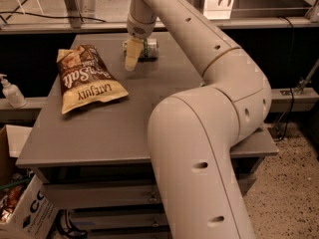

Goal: Place 7up can upright

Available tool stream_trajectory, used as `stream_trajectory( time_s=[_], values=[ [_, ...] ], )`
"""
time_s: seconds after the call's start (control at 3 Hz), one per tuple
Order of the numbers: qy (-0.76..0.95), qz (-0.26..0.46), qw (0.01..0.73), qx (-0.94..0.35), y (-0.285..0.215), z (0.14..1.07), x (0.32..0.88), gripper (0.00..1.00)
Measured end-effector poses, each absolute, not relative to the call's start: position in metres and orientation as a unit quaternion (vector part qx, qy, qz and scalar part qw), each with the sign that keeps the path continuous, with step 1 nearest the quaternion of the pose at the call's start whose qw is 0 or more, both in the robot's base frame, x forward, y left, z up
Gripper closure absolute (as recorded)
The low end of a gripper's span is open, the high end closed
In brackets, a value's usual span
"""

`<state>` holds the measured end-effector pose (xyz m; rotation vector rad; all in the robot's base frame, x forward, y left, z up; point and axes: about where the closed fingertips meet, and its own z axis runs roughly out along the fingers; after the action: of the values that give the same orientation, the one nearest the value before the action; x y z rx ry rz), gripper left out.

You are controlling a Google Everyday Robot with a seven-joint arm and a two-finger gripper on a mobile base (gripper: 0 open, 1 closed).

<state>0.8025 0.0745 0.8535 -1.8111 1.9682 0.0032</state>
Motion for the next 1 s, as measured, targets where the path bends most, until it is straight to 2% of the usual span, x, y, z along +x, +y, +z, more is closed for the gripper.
stream_trajectory(
  time_s=[0.33, 0.67, 1.0],
  values=[
    [0.721, -0.001, 0.22, -0.657, 0.069, 0.841, 0.809, 0.0],
    [0.726, -0.003, 0.214, -0.654, 0.061, 0.833, 0.814, 0.18],
    [0.726, 0.0, 0.218, -0.652, 0.058, 0.833, 0.817, 0.41]
  ],
)
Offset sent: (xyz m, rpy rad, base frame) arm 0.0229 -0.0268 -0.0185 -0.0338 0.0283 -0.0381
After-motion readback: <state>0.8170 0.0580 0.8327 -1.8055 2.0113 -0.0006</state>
